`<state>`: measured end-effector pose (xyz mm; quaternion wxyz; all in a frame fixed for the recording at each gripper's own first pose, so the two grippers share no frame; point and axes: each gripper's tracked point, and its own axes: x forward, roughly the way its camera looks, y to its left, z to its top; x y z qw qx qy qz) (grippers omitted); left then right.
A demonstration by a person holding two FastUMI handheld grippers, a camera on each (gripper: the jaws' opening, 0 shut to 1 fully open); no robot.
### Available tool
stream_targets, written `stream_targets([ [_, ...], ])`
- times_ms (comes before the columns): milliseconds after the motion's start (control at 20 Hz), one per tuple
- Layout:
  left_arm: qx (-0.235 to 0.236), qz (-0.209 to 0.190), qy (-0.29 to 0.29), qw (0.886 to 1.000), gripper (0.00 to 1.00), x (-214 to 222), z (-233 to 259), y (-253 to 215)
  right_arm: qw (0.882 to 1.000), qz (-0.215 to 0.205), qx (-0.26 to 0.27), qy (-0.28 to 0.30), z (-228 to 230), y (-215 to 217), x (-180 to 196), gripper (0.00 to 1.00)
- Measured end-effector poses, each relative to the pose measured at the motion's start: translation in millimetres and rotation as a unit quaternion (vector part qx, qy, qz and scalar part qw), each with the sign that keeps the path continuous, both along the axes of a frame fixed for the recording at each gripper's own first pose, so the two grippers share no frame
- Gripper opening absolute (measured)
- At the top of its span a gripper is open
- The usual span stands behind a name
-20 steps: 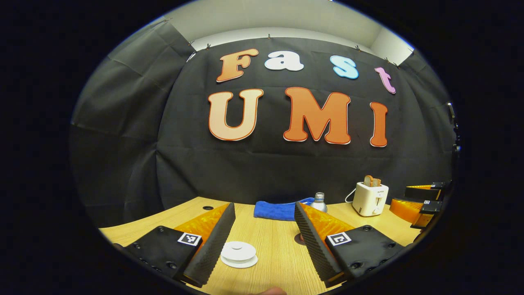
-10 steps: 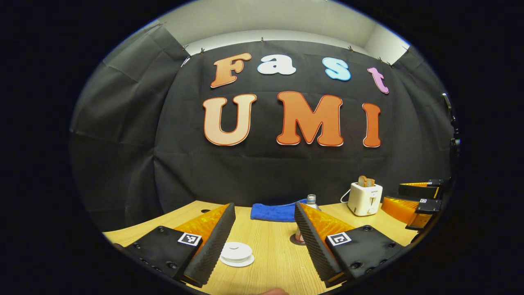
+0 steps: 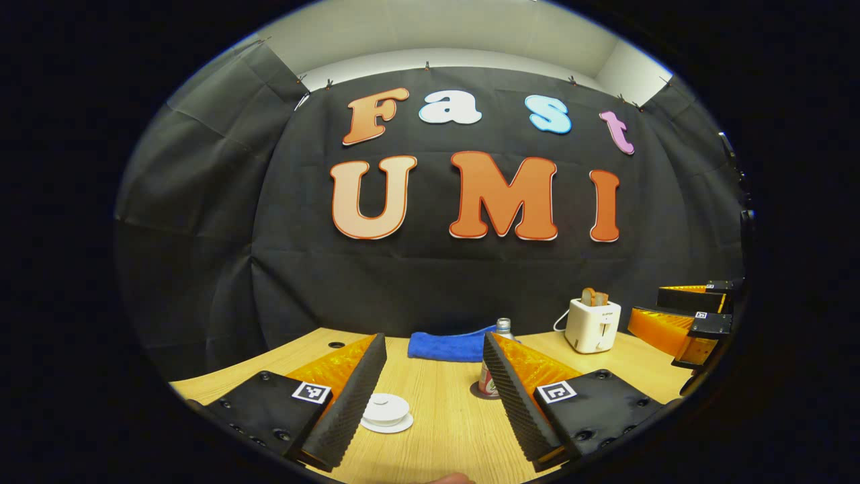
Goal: Open the teacup lid with one hand, grasp the water bottle and pour water into the teacup with the other hand; after pouring, place the water bottle on the coaster and then close the teacup lid.
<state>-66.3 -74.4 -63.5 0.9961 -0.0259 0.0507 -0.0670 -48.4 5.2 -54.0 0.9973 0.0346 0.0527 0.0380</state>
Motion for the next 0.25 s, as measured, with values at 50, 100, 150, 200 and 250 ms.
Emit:
stream_targets([
  [50, 0.004, 0.001, -0.002, 1.000, 0.96, 0.1, 2.0, 1.3, 1.000, -0.001, -0.002, 0.001, 1.1, -1.5, -0.9, 0.98],
  [100, 0.009, -0.005, -0.003, 1.000, 0.92, 1.1, 5.6, -2.4, 1.000, -0.002, -0.005, 0.006, -1.0, -4.3, -2.6, 0.98],
  [150, 0.015, -0.005, -0.003, 1.000, 0.99, -1.1, 7.4, -4.5, 1.000, -0.003, -0.008, 0.006, 0.9, -5.6, -3.4, 0.98],
  [200, 0.017, -0.004, -0.007, 1.000, 0.92, -1.2, 10.7, -3.2, 1.000, -0.003, -0.012, 0.007, 3.0, -7.1, -3.7, 0.98],
  [250, 0.018, -0.002, -0.006, 1.000, 0.96, -1.4, 11.7, -4.4, 1.000, -0.006, -0.015, 0.005, 4.3, -9.6, -3.4, 0.98],
])
